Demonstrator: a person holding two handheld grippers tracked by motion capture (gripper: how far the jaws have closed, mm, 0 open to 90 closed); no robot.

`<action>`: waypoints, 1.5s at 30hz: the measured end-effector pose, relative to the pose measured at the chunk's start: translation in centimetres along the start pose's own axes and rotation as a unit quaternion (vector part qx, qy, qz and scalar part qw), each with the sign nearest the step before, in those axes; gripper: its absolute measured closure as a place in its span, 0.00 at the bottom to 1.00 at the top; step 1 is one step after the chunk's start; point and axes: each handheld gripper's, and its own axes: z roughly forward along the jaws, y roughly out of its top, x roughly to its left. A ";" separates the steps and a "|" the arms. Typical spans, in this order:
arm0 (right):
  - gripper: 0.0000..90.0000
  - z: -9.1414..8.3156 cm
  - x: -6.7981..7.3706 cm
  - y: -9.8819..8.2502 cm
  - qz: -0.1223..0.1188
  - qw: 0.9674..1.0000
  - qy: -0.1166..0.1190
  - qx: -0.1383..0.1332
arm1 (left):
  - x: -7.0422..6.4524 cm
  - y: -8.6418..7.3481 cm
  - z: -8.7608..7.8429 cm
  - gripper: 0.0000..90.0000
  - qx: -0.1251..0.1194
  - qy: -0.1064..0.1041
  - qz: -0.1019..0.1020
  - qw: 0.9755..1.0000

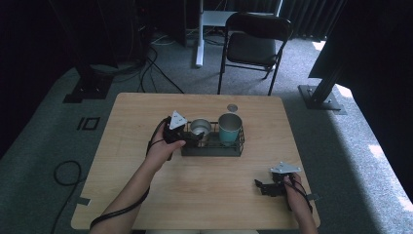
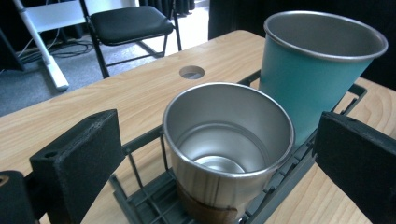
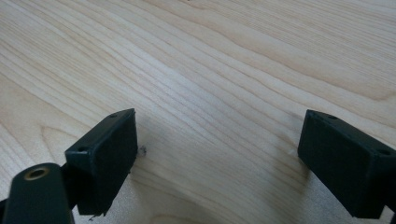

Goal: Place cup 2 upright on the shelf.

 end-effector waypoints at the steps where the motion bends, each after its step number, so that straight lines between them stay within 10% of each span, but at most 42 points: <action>1: 0.13 0.0 0.0 0.0 0.000 1.000 0.000 0.000 | 0.1 0.0 -0.2 0.03 0.001 0.004 0.002 1.000; 45: 0.13 0.0 0.0 0.0 0.000 1.000 0.000 0.000 | 4.6 -4.7 -6.7 0.03 0.019 0.069 -0.038 0.997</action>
